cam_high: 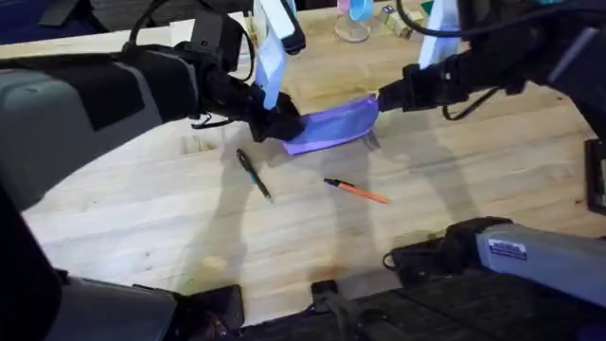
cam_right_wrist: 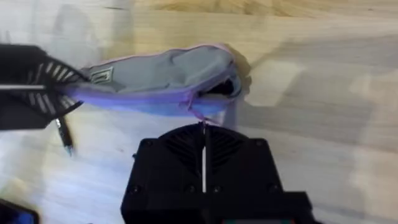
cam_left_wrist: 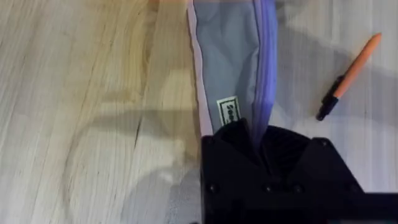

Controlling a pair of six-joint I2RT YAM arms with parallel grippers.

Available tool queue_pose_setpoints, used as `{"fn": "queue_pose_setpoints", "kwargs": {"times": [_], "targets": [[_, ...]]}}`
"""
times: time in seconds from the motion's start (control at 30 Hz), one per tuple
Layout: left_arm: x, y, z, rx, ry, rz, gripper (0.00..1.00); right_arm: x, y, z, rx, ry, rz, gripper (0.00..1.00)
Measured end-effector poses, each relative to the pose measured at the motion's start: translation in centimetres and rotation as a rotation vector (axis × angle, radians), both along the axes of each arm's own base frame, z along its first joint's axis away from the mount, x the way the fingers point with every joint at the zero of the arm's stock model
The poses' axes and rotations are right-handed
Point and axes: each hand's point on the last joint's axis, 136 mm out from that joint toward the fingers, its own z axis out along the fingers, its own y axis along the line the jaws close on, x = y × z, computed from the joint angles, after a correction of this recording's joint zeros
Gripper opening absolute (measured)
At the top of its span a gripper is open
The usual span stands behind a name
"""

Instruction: Unzip the bag, pick up the pens from the table one at a time and place them inside, then zip the bag closed.

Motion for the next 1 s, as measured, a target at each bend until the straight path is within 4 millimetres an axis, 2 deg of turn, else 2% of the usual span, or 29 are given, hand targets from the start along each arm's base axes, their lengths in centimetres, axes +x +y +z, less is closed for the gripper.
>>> {"fn": "queue_pose_setpoints", "kwargs": {"times": [0.4,0.43,0.6,0.63,0.67,1.0], "targets": [[0.0,0.0,0.0,0.0,0.001,0.0,0.042,-3.9,0.1,4.0,-0.001,-0.074,0.0,0.034],[0.0,0.0,0.0,0.0,0.001,0.0,0.042,-4.1,0.1,4.3,-0.001,-0.086,-0.001,0.058],[0.0,0.0,0.0,0.0,0.001,0.0,0.042,-4.3,0.1,5.0,-0.008,-0.121,0.008,0.767],[0.0,0.0,0.0,0.0,0.001,0.0,0.042,-4.3,0.0,5.0,-0.011,-0.123,0.014,0.894],[0.0,0.0,0.0,0.0,0.0,0.0,0.042,-4.2,0.0,5.0,-0.019,-0.125,0.024,0.974],[0.0,0.0,0.0,0.0,0.001,0.0,0.042,-2.8,0.0,3.8,-0.043,-0.112,0.067,0.996]]}}
